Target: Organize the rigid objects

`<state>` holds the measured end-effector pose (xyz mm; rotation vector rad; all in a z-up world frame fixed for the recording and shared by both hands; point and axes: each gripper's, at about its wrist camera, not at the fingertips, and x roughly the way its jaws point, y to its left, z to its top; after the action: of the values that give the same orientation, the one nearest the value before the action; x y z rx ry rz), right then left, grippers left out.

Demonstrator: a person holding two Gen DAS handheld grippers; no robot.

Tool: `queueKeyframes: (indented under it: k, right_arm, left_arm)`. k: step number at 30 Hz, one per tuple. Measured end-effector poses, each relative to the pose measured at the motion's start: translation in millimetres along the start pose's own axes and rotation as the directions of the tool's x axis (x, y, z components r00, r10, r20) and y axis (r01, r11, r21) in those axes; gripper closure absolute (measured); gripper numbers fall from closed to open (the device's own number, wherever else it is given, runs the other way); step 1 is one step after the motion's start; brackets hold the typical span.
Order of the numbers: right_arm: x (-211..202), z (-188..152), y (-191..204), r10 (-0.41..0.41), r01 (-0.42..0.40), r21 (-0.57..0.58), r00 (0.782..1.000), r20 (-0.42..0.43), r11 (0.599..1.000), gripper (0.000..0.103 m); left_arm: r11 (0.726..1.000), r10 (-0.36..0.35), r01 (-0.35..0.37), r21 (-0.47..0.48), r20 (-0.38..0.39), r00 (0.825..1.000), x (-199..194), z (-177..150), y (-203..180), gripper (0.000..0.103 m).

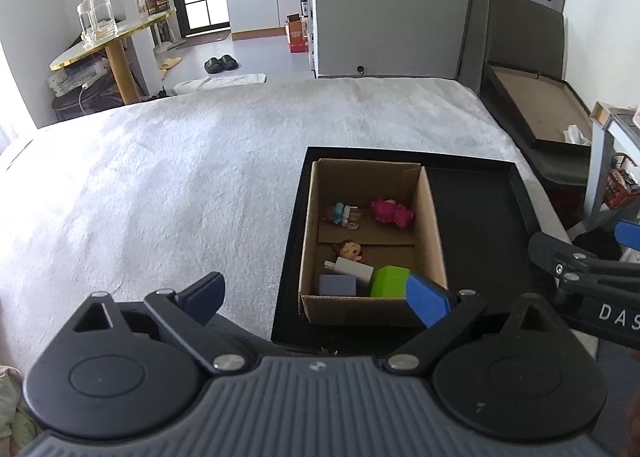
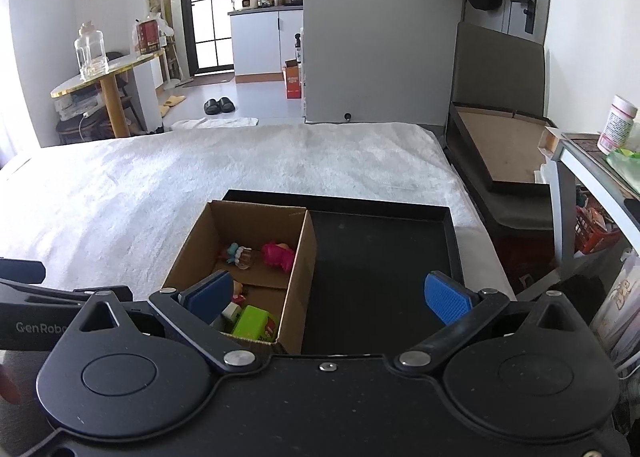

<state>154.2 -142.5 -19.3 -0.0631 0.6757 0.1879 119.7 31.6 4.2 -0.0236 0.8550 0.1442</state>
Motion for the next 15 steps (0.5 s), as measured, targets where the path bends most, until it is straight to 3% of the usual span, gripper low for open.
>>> queueKeyframes:
  k: [7,15]
  right_arm:
    - [-26,4,-7,0.001,-0.001,0.01,1.0,0.029,1.0,0.0]
    - [-43,4,-22,-0.003,0.002,0.058,1.0,0.004,0.998,0.0]
  left_arm:
    - [0.999,-0.007,0.006,0.033,0.033,0.999,-26,1,-9,0.006]
    - [0.998,-0.043,0.04,0.052,0.05,0.998,-54,4,-6,0.005]
